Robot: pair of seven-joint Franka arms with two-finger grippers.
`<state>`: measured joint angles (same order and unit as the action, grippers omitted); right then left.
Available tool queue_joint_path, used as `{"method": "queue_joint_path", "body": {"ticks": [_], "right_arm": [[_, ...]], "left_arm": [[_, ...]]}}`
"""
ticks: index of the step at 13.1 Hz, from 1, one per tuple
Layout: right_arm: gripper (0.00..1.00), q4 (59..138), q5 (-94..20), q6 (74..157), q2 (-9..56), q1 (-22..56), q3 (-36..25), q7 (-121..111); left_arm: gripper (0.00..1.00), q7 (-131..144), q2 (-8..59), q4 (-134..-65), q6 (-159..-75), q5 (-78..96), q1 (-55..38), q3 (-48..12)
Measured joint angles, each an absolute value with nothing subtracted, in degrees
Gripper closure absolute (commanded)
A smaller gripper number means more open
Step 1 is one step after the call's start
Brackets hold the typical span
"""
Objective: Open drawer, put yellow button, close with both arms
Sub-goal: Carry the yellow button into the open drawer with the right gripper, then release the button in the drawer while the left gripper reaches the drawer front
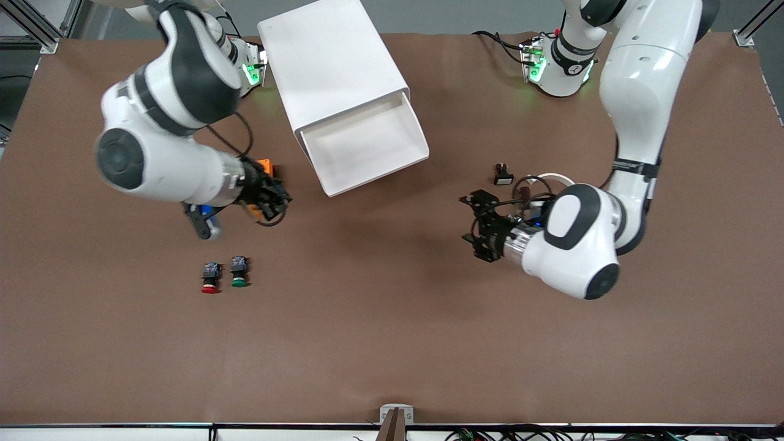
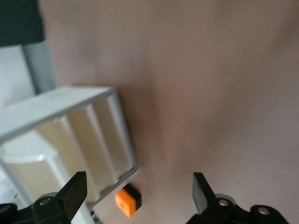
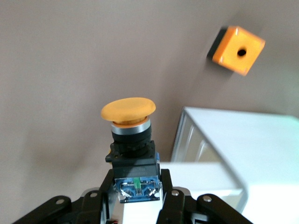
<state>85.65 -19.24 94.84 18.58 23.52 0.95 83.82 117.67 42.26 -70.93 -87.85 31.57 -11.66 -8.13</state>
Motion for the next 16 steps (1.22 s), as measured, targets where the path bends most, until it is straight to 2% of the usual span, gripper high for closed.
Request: {"method": "queue_joint_path", "body": {"ticks": [7, 9, 10, 12, 13, 14, 16], "right_arm": [[0.9, 92.5, -19.1, 108.5, 18.6, 39.9, 0.9, 107.5], [0.85, 94.5, -18.8, 111.3, 18.5, 42.1, 0.8, 110.4], [0.77, 95.5, -18.5, 113.0, 18.5, 42.8, 0.8, 111.5], [0.46, 96.7, -17.8, 114.2, 18.3, 43.5, 0.8, 112.3], [0.08, 96.8, -17.8, 114.2, 18.1, 43.5, 0.5, 112.4], [0.0, 96.7, -17.7, 114.0, 17.6, 43.4, 0.1, 112.4], [0.0, 96.5, -17.4, 110.9, 16.2, 42.6, -0.6, 111.8]], "left_arm": [[0.01, 97.5, 38.6, -70.5, -87.8, 1.1, -10.8, -9.3], [0.01, 90.7, 36.5, -70.5, -87.8, -0.5, -11.1, -9.4], [0.01, 86.9, 35.7, -70.5, -87.7, -0.6, -11.1, -9.4], [0.01, 81.0, 35.1, -70.5, -87.7, -0.7, -11.1, -9.3], [0.01, 78.8, 34.9, -70.5, -87.7, -0.7, -11.1, -9.3], [0.01, 76.3, 34.7, -70.5, -87.8, -0.7, -11.1, -9.4], [0.01, 68.7, 34.5, -70.5, -88.8, -0.7, -11.1, -9.4]]}}
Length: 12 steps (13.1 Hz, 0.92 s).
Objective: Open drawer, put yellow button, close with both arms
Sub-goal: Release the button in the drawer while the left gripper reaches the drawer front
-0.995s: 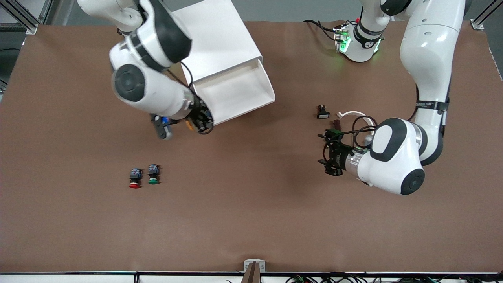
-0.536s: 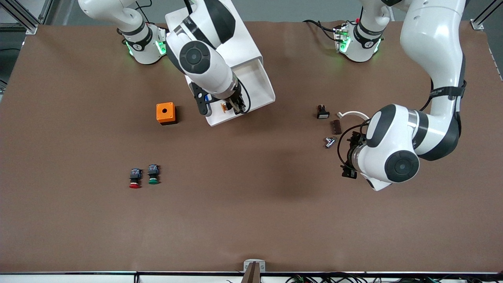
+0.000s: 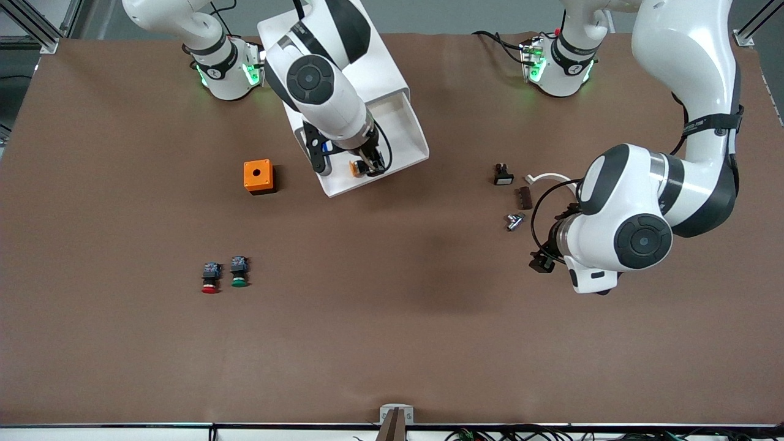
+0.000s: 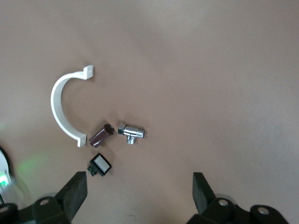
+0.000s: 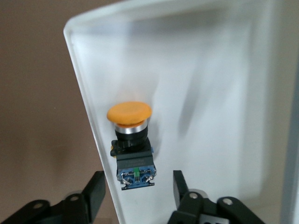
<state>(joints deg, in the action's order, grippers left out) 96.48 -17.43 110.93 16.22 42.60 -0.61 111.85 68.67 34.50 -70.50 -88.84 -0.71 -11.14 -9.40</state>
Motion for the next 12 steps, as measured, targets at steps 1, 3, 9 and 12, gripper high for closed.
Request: {"method": "queue_joint_path", "body": {"ticks": [1, 3, 9, 12], "right_arm": [[0.0, 95.9, -17.1, 108.9, 15.5, 41.8, -0.7, 110.8], [0.0, 93.4, -16.7, 105.8, 14.6, 38.5, -1.0, 107.8], [0.0, 85.7, -16.6, 92.6, 12.0, 20.2, -1.5, 72.9], [0.0, 84.3, -15.9, 87.3, 12.0, 12.7, -2.0, 49.4]], "left_arm": [[0.01, 65.2, 34.5, -70.5, -90.0, -0.7, -11.2, -9.6], [0.01, 62.5, 34.5, -70.6, -91.9, -0.7, -11.2, -11.1], [0.01, 59.9, 37.4, -72.0, -98.9, -0.7, -16.0, -15.5], [0.01, 59.9, 39.6, -72.3, -101.3, -0.7, -21.9, -15.6]]}}
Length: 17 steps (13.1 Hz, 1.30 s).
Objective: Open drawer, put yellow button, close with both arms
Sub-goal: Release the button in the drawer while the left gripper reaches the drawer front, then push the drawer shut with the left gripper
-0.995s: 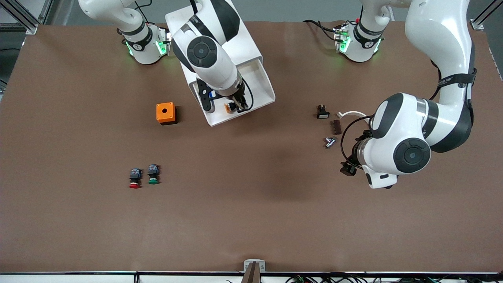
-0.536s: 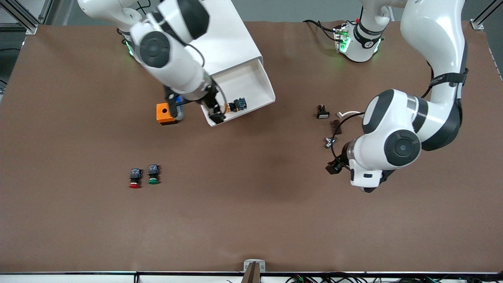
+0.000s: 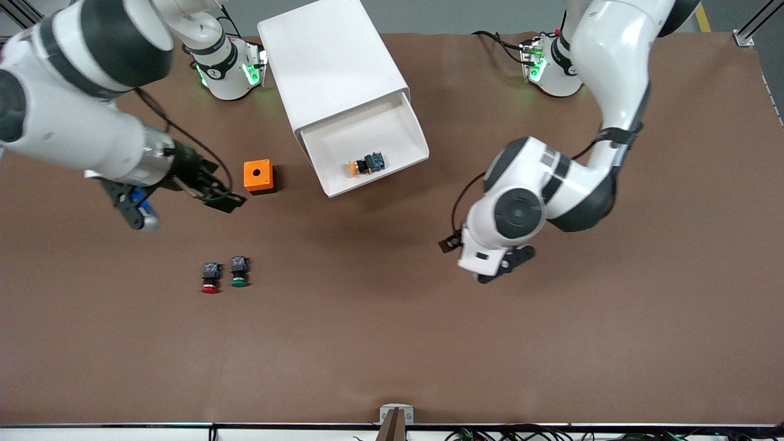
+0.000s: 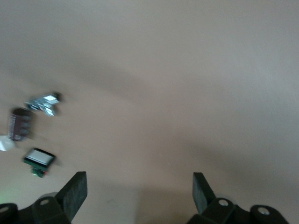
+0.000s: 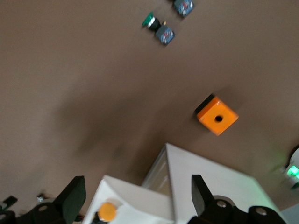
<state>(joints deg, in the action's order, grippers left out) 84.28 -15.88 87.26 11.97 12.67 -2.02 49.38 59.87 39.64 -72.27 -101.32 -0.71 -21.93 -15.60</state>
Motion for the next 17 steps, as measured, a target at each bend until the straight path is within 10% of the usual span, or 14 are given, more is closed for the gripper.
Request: {"method": "queue_joint_path", "body": {"ticks": [7, 17], "right_arm": [[0.0, 83.8, -4.1, 90.1, 11.7, 7.1, -10.4, 5.9], [0.0, 94.9, 1.6, 96.7, -0.6, 0.8, -5.9, -1.7]], "left_arm": [[0.0, 64.5, 40.0, -72.1, -102.7, -0.4, -31.5, -15.8], [0.0, 73.9, 40.0, -73.6, -102.5, 1.5, -34.8, -23.6]]}}
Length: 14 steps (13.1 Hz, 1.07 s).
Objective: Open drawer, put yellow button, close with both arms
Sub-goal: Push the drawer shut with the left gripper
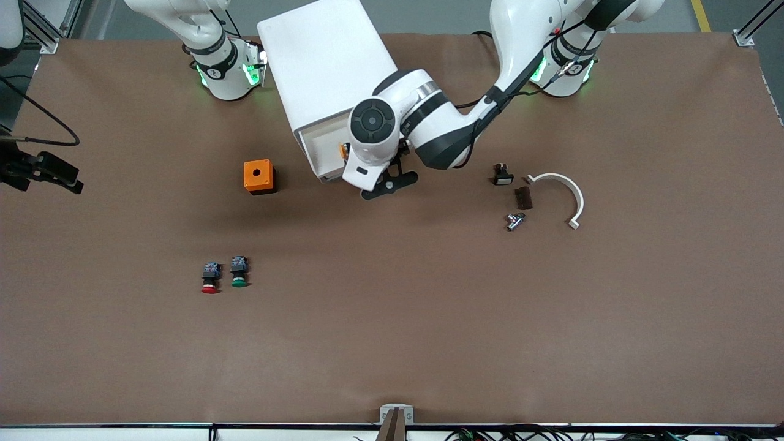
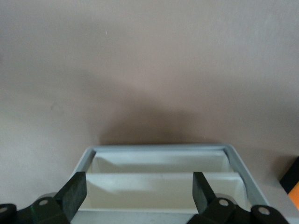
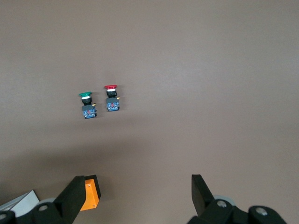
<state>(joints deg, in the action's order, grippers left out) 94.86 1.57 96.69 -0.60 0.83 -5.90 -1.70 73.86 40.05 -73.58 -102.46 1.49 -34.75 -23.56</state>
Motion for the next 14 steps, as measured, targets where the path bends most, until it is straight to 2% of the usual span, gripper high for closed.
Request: {"method": "queue_joint_path", "body": {"ticks": [4, 10, 14], "right_arm": [[0.0, 94.8, 1.6, 96.3, -1.9, 0.7, -4.7, 1.0], [0.0, 92.8, 1.6, 94.3, -1.9, 0.7, -3.5, 1.9], [0.0, 92.8, 1.6, 94.3, -1.9, 0.7, -3.4, 1.9]], "left_arm": [[0.0, 75.8, 40.0, -75.2, -102.4, 1.5, -35.5, -26.7], [0.0, 78.7, 40.0, -76.1, -102.4, 1.5, -38.4, -26.8], [0.0, 78.8, 39.6, -76.0, -102.6, 0.7, -36.7, -26.0]]}}
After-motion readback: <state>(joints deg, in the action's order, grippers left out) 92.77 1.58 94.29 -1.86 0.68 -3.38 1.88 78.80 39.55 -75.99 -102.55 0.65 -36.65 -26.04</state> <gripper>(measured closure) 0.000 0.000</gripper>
